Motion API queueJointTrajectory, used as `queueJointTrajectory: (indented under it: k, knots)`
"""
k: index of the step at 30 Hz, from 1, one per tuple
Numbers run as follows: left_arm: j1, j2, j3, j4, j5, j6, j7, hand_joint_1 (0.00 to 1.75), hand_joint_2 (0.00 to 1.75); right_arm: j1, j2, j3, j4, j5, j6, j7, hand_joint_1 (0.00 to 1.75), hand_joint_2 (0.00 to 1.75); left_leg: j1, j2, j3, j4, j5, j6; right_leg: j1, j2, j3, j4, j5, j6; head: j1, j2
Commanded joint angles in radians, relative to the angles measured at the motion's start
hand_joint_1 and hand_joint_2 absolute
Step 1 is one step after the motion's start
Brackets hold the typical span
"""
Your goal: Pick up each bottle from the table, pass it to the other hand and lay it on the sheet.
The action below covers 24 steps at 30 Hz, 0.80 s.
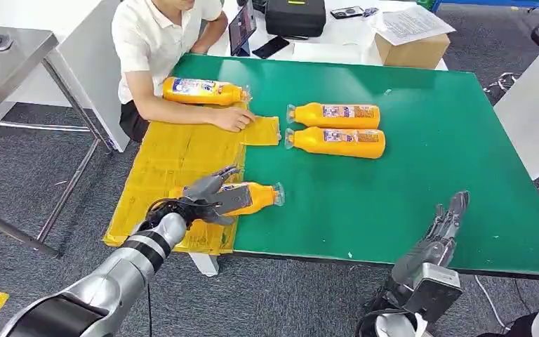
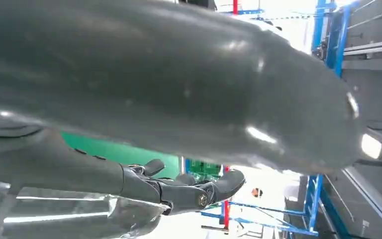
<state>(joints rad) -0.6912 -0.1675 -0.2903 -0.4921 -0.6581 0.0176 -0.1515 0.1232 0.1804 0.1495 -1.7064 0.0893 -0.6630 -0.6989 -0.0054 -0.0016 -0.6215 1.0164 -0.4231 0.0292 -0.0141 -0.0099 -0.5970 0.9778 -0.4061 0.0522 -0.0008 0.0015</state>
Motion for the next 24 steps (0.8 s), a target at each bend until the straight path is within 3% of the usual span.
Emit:
queueJointTrajectory:
  k: [1, 2, 7, 9, 12, 15, 17, 18, 19, 21, 24]
  knots:
    - [-0.018, -0.005, -0.025, 0.055, -0.003, 0.000, -0.047, 0.00, 1.75, -0.046, -0.012, -0.011, 0.082, -0.002, -0.014, 0.001, 0.00, 0.00, 0.001, 0.002, 0.004, -0.001, -0.001, -0.002, 0.001, 0.003, 0.004, -0.001, 0.000, -0.002, 0.000, 0.000]
    - [0.014, -0.020, -0.024, 0.006, 0.008, 0.072, -0.083, 0.00, 1.75, -0.036, -0.012, -0.016, 0.074, 0.006, -0.025, 0.001, 0.00, 0.00, 0.001, 0.002, 0.004, -0.001, -0.001, -0.001, 0.001, 0.002, 0.003, -0.001, 0.000, -0.001, 0.000, 0.000]
    - [0.030, -0.036, -0.025, -0.014, 0.009, 0.096, -0.089, 0.00, 1.75, -0.028, -0.017, -0.015, 0.066, 0.003, -0.025, 0.001, 0.00, 0.00, 0.001, 0.001, 0.002, 0.000, -0.001, -0.001, 0.000, 0.001, 0.002, -0.001, 0.000, -0.001, 0.000, 0.000]
    - [0.162, -0.047, -0.033, -0.251, 0.064, 0.214, -0.211, 0.00, 1.75, -0.003, -0.009, -0.035, 0.041, 0.024, -0.035, 0.001, 0.00, 0.00, 0.000, 0.000, 0.004, -0.001, -0.001, -0.001, 0.000, 0.001, 0.004, -0.001, -0.001, -0.001, 0.000, 0.000]
    - [0.389, -0.063, -0.105, -0.662, 0.142, 0.402, -0.284, 0.00, 1.75, 0.037, 0.017, -0.079, 0.004, 0.068, -0.035, 0.001, 0.00, 0.00, -0.001, -0.001, 0.005, -0.002, -0.001, -0.001, -0.001, 0.000, 0.004, -0.002, -0.002, -0.001, 0.000, 0.000]
    - [0.490, -0.046, -0.221, -0.867, 0.093, 0.590, -0.354, 0.00, 1.75, 0.041, 0.026, -0.073, 0.003, 0.084, -0.035, 0.001, 0.00, 0.00, 0.000, 0.000, 0.006, -0.001, -0.004, -0.002, 0.000, 0.001, 0.005, -0.001, -0.004, -0.002, 0.000, 0.000]
    - [0.524, -0.050, -0.253, -0.919, 0.015, 0.681, -0.379, 0.00, 1.75, 0.031, 0.046, -0.076, -0.014, 0.113, -0.035, 0.001, 0.00, 0.00, 0.000, 0.002, 0.005, 0.000, -0.006, -0.002, 0.000, 0.003, 0.004, 0.000, -0.004, -0.002, 0.000, 0.000]
    - [0.544, -0.063, -0.248, -0.912, -0.106, 0.681, -0.344, 0.00, 1.75, 0.026, 0.077, -0.099, -0.035, 0.178, -0.035, 0.001, 0.00, 0.00, 0.000, 0.003, 0.003, 0.000, -0.005, -0.002, 0.000, 0.003, 0.002, 0.000, -0.004, -0.002, 0.000, 0.000]
    - [0.528, -0.032, -0.314, -0.862, -0.207, 0.677, -0.262, 0.00, 1.75, 0.020, 0.088, -0.100, -0.034, 0.150, -0.035, 0.001, 0.00, 0.00, 0.000, 0.002, 0.004, 0.001, -0.006, -0.003, 0.000, 0.003, 0.003, 0.001, -0.005, -0.001, 0.000, 0.000]
    - [0.567, -0.069, -0.249, -0.874, -0.273, 0.681, -0.281, 0.00, 1.75, 0.016, 0.092, -0.108, -0.018, 0.167, -0.035, 0.001, 0.00, 0.00, 0.000, 0.001, 0.003, -0.001, -0.004, -0.003, 0.000, 0.002, 0.002, -0.001, -0.004, 0.001, 0.000, 0.000]
    - [0.567, -0.069, -0.249, -0.874, -0.273, 0.681, -0.281, 0.00, 1.75, 0.016, 0.092, -0.108, -0.018, 0.167, -0.035, 0.001, 0.00, 0.00, 0.000, 0.001, 0.002, -0.001, -0.004, -0.003, 0.000, 0.003, 0.002, -0.001, -0.004, 0.000, 0.000, 0.000]
